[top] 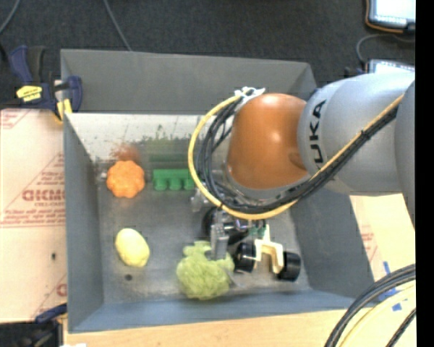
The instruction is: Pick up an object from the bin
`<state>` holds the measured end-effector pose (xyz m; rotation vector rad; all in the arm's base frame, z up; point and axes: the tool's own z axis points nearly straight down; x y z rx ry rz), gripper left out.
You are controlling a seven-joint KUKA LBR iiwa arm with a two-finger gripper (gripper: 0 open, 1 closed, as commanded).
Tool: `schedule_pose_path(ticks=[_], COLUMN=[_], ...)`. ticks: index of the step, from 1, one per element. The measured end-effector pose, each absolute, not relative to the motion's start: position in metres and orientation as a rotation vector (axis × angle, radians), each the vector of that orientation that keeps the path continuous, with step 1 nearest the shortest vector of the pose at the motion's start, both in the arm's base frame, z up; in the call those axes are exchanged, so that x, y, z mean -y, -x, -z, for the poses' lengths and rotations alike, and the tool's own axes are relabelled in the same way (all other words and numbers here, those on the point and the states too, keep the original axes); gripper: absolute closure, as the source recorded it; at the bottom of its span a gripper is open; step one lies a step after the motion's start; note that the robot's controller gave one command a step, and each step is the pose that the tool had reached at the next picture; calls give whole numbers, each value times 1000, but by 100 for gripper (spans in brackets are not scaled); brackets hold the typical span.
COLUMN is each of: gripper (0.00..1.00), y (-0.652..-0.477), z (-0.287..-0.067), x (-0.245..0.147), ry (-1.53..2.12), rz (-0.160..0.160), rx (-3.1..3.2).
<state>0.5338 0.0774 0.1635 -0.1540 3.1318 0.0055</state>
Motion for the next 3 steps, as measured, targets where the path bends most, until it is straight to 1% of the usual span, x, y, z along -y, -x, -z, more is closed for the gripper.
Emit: schedule_pose_path(ticks=[1, 2, 3], gripper=[0, 0, 100], y=[-517, -500, -506], z=[-132, -93, -111], x=[-51, -60, -45], ry=[285, 596, 826], rz=[1, 1, 5], rx=[-3118, -3074, -3013])
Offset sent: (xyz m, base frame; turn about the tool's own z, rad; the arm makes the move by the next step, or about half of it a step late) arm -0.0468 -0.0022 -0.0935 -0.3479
